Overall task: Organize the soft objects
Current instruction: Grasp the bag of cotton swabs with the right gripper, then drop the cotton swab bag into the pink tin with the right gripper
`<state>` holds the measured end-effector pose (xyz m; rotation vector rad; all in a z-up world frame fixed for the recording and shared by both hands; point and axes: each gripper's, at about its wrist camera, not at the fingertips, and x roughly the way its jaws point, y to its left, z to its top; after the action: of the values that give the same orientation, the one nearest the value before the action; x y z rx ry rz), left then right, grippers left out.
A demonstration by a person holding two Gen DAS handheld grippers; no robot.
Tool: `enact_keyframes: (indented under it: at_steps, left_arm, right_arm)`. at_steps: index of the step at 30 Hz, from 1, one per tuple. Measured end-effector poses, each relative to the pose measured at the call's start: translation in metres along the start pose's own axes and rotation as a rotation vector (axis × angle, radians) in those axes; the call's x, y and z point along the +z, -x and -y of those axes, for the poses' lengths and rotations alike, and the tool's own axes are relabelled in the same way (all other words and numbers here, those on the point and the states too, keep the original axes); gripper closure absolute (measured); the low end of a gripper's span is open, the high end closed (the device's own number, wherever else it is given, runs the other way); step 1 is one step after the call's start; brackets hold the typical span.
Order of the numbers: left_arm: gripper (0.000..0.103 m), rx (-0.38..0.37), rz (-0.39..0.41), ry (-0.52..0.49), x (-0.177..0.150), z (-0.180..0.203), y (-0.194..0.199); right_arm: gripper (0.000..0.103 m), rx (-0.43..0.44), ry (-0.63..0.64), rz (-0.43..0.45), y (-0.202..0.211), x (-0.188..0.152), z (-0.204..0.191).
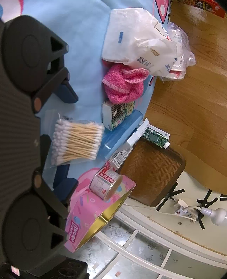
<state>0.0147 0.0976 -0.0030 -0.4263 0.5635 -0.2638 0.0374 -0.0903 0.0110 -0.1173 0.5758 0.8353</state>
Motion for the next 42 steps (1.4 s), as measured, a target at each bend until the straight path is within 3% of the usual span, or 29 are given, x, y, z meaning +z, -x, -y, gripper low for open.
enact_keyframes:
  at_steps: [14,19,23,28,37,42]
  left_arm:
    - [0.010,-0.002,-0.003,-0.009,-0.001,0.001,-0.001]
    - [0.035,-0.015,-0.031,-0.045,-0.002,0.007,-0.006]
    - [0.042,0.005,-0.045,-0.115,-0.004,0.018,-0.009]
    - [0.049,-0.005,-0.063,-0.132,-0.007,0.023,-0.009]
    - [0.049,-0.096,-0.115,-0.201,-0.030,0.085,-0.021]
    - [0.049,-0.176,-0.091,-0.305,-0.014,0.139,-0.036]
  right_arm:
    - [0.045,0.004,0.003,0.000,0.000,0.000,0.000]
    - [0.045,0.001,0.013,-0.001,0.000,0.000,0.000]
    - [0.053,-0.020,0.038,-0.003,0.000,-0.001,-0.004]
    - [0.059,-0.034,0.032,-0.001,0.003,-0.002,-0.005]
    - [0.064,-0.130,0.030,0.030,0.057,-0.033,0.010]
    - [0.064,-0.256,0.015,0.131,0.096,-0.044,0.027]
